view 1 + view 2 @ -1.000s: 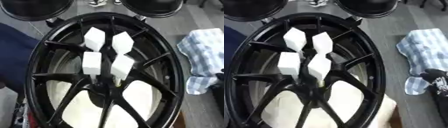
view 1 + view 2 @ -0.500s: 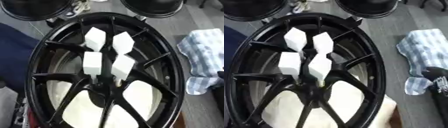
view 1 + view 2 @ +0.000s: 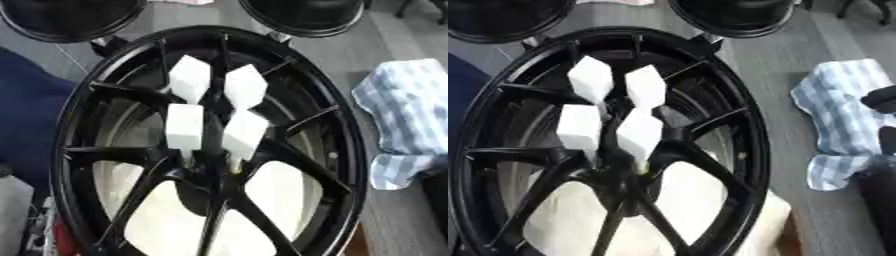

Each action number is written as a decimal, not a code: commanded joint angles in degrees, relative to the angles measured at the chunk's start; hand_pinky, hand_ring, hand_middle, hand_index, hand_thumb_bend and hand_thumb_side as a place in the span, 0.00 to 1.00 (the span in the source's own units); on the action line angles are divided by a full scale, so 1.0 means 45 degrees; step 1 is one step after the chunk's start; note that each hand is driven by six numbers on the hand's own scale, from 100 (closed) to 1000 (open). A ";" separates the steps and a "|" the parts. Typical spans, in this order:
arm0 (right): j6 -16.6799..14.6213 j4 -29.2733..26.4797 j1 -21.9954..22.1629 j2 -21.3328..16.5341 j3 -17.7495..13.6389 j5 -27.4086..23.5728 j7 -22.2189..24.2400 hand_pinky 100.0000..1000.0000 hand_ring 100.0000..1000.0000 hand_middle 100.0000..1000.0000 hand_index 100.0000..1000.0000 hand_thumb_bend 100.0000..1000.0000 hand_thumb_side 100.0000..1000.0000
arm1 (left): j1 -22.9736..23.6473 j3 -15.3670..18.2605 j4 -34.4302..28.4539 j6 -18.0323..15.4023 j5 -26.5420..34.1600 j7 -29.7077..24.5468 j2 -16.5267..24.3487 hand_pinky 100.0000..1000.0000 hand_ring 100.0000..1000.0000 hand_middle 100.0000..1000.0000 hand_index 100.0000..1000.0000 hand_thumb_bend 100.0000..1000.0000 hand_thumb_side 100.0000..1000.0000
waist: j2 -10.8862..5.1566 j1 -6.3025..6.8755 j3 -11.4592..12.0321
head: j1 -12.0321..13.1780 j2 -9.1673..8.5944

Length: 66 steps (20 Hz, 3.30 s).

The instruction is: Pull the pin out of the wheel hub.

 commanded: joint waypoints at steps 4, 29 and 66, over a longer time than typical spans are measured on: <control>-0.1190 -0.0229 -0.0338 -0.3318 -0.0481 0.1761 0.0513 0.80 0.76 0.71 0.67 0.16 0.31 | 0.0126 -0.0002 -0.0265 0.0002 -0.0203 0.0007 0.0280 0.82 0.60 0.59 0.73 0.00 0.74 | -0.0364 -0.0183 -0.0069 | 0.0058 0.0081; -0.0409 -0.0229 -0.7678 -0.5286 0.4196 0.0132 0.4711 0.81 0.77 0.72 0.70 0.24 0.28 | -0.0114 -0.0515 -0.0265 0.0332 0.0027 -0.0404 0.0646 0.82 0.60 0.60 0.72 0.00 0.75 | -0.0540 -0.0861 0.1457 | -0.1623 0.0281; 0.2999 0.2878 -0.9565 -0.2515 0.5860 0.2677 0.3529 0.81 0.76 0.72 0.74 0.37 0.12 | -0.0979 -0.0832 -0.0265 0.0749 -0.0251 -0.0664 0.0415 0.82 0.59 0.60 0.72 0.00 0.77 | 0.0315 -0.1549 0.2895 | -0.2604 0.0152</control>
